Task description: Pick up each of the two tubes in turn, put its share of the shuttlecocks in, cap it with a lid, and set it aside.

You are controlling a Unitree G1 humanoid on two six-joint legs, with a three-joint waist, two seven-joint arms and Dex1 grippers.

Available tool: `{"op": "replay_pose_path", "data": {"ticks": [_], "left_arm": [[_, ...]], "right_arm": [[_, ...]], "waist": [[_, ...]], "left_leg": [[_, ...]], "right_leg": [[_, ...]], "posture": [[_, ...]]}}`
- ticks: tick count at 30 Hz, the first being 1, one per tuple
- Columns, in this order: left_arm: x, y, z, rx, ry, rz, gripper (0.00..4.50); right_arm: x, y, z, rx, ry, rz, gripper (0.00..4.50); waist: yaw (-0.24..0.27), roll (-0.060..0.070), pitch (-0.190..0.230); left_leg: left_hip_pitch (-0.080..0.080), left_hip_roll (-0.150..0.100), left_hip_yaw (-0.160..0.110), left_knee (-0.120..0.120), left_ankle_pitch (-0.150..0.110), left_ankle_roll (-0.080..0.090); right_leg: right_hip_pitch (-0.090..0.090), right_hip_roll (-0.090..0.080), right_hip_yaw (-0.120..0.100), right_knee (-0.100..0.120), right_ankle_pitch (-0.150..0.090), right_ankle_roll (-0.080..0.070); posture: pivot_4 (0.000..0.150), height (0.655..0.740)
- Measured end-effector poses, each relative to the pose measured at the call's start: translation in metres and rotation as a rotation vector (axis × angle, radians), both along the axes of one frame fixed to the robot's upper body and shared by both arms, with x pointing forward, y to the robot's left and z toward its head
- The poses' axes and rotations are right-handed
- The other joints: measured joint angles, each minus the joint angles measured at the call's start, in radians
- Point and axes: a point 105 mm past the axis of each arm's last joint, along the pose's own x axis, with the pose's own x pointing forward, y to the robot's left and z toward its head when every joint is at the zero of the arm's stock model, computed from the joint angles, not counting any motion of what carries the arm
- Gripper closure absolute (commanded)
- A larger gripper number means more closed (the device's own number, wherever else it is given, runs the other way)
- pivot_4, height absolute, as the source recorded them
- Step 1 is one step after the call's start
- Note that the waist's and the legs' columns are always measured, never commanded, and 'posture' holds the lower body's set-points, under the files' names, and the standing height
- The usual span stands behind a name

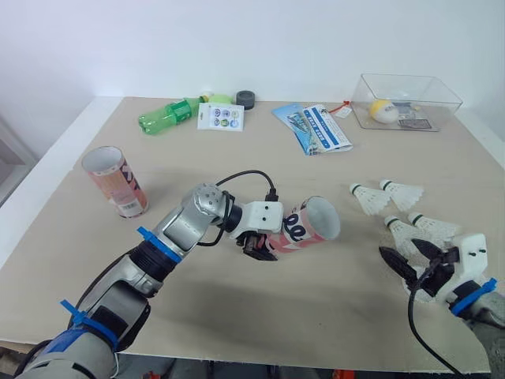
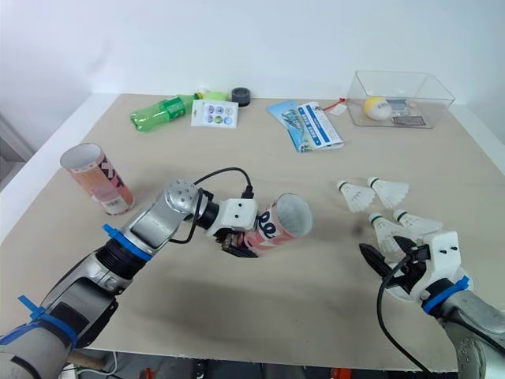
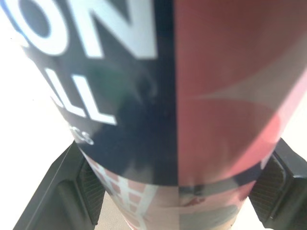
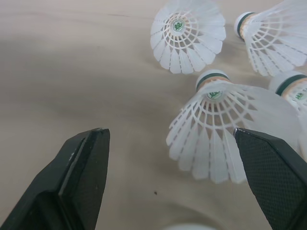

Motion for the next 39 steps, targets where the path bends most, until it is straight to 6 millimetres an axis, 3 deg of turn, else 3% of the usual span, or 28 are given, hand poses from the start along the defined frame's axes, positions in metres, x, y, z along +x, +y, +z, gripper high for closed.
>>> {"op": "replay_pose_path", "data": {"ticks": [8, 9, 11, 15, 20, 33, 39], "left_arm": [[0.000, 0.001, 0.000, -0.001, -0.002, 0.018, 0.95], [0.000, 0.001, 0.000, -0.001, -0.002, 0.018, 0.95], [0.000, 0.002, 0.000, 0.000, -0.002, 0.020, 0.95], [0.001, 0.003, 0.000, 0.003, -0.003, 0.024, 0.95], [0.001, 0.004, 0.000, 0.004, -0.003, 0.026, 0.95], [0.004, 0.004, -0.001, 0.005, -0.004, 0.024, 0.95], [0.006, 0.004, -0.001, 0.006, -0.009, 0.019, 0.95]], "right_arm": [[0.018, -0.002, 0.000, 0.008, -0.017, -0.009, 0.08], [0.021, -0.003, 0.002, 0.010, -0.023, -0.012, 0.45], [0.025, -0.002, 0.003, 0.009, -0.029, -0.008, 0.73], [0.031, 0.000, -0.003, 0.001, -0.013, 0.005, 2.67], [0.034, -0.005, -0.005, -0.011, -0.017, -0.012, 4.40], [0.024, -0.004, -0.005, -0.085, -0.028, 0.007, 4.40], [0.022, 0.014, 0.025, -0.154, -0.100, 0.069, 4.40]], "waist": [[0.000, 0.000, 0.000], [0.000, 0.000, 0.000], [0.000, 0.000, 0.000], [0.000, 0.000, 0.000], [-0.001, 0.000, 0.000], [-0.001, 0.001, 0.000], [-0.002, 0.001, 0.000]], "left_leg": [[0.000, 0.000, 0.000, 0.000, 0.000, 0.000], [0.000, 0.000, 0.000, 0.000, 0.000, 0.000], [0.000, 0.000, 0.000, 0.000, 0.000, 0.000], [0.000, 0.000, 0.000, 0.000, 0.000, 0.000], [0.000, 0.000, 0.000, 0.000, 0.000, 0.000], [0.001, 0.000, 0.000, 0.001, 0.000, 0.000], [0.001, 0.000, 0.000, 0.001, 0.002, 0.002]], "right_leg": [[0.000, 0.000, 0.000, 0.000, 0.001, 0.001], [0.000, 0.000, 0.000, 0.000, 0.001, 0.001], [0.000, 0.000, 0.000, 0.000, 0.001, 0.001], [0.000, 0.000, 0.000, 0.000, 0.001, 0.001], [0.000, 0.000, 0.000, 0.000, 0.001, 0.001], [0.001, 0.000, 0.000, 0.000, 0.002, 0.001], [0.001, 0.000, 0.000, 0.000, 0.002, -0.001]], "posture": [[0.150, 0.7400], [0.150, 0.7400], [0.150, 0.7400], [0.150, 0.7400], [0.150, 0.7400], [0.150, 0.7400], [0.150, 0.7400]]}}
